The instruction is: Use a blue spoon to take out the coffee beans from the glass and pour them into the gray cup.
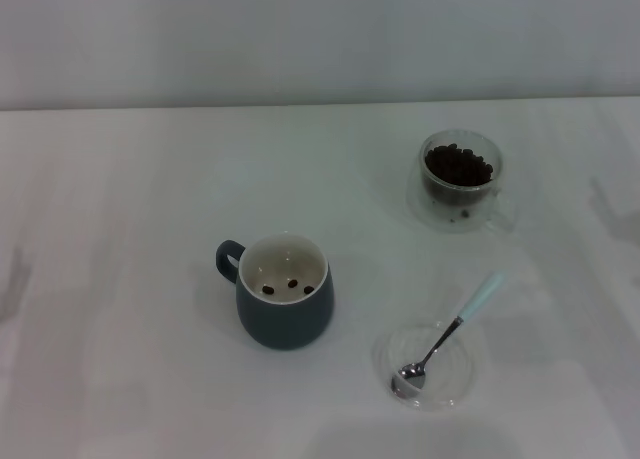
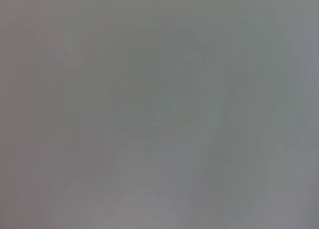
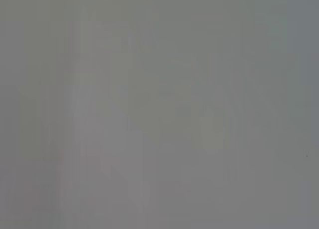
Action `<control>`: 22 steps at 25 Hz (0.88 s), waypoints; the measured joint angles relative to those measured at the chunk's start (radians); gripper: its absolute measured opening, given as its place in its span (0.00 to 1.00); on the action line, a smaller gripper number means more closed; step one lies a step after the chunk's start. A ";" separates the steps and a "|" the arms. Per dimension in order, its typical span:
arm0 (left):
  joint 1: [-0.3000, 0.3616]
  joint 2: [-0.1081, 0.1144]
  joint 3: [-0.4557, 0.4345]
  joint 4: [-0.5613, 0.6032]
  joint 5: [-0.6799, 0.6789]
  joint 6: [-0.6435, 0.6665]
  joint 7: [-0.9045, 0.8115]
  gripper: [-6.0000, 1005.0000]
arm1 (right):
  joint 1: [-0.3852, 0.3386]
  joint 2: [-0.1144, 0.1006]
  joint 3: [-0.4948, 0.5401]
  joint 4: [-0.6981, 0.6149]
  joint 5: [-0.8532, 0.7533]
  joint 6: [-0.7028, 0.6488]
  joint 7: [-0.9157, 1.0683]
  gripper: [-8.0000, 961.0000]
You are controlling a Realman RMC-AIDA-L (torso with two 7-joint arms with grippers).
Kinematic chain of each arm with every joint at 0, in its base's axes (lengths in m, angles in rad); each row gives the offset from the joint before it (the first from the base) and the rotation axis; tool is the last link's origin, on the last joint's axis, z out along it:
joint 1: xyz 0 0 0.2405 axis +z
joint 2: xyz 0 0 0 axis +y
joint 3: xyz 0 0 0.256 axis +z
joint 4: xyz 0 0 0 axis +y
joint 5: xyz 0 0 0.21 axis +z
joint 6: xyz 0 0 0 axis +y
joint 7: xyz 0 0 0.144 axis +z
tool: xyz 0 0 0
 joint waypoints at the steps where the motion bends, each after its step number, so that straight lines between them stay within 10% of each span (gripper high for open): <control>1: -0.001 0.000 0.000 0.000 0.000 0.000 0.000 0.86 | 0.000 0.000 0.000 0.000 0.000 0.000 0.000 0.89; 22: -0.014 0.000 -0.001 0.027 -0.052 0.016 0.000 0.86 | 0.036 -0.001 0.001 -0.013 0.011 -0.015 0.000 0.89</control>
